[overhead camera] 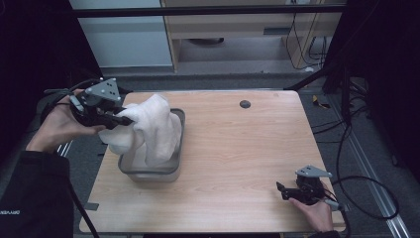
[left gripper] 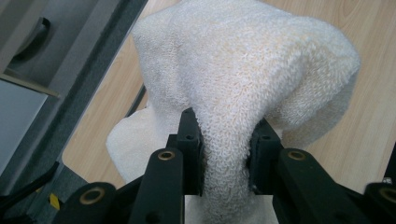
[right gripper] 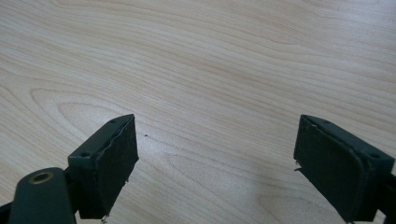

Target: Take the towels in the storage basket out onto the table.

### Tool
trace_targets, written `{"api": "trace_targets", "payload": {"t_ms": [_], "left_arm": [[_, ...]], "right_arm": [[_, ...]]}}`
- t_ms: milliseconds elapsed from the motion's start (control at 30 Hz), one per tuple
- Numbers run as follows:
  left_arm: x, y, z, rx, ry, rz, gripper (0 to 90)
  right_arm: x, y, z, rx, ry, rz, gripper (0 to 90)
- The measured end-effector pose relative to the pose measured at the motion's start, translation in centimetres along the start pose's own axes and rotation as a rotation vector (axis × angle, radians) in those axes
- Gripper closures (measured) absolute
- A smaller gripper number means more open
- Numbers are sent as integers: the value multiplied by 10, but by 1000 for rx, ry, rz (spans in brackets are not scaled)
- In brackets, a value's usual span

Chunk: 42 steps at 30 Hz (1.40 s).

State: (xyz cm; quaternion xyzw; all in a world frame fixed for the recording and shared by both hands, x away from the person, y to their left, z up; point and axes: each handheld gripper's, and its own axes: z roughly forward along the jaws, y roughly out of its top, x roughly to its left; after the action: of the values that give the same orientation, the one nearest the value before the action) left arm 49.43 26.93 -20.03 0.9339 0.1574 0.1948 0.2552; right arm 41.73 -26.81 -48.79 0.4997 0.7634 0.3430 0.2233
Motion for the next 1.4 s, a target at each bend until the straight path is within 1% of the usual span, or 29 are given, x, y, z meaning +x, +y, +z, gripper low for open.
{"api": "trace_targets", "payload": {"t_ms": [133,367,500,567,633,900,1067,1100,1133,1233,1400], "left_arm": [[0,2,-7,-37,-5,-3,709],[-1,10,-16,-75,-14,6,709],[-2,14,-19,-81,-20,8,709],[-3,17,-24,-108,-25,9,709],[-3,19,-27,-122,-26,10,709],[-6,26,-39,-163,-25,25,709],[-9,34,-38,-169,-32,42,708],[-10,36,-38,-174,-33,43,708],[-10,38,-38,-184,-40,45,708],[-12,43,-38,-188,-41,56,708],[-18,52,-30,-193,-56,76,708]], "right_arm": [[0,0,0,0,0,1,136],[0,0,0,0,1,1,136],[1,0,0,1,1,10,136],[0,0,-1,0,-1,7,136],[0,0,-1,-3,-2,8,136],[0,0,-1,-4,-2,7,136],[-1,0,-1,-8,-1,8,136],[0,1,-2,-5,3,17,136],[-1,0,-2,-9,-3,8,136],[-1,0,-2,-9,-2,13,137],[-1,1,-3,-11,-5,10,136]]}}
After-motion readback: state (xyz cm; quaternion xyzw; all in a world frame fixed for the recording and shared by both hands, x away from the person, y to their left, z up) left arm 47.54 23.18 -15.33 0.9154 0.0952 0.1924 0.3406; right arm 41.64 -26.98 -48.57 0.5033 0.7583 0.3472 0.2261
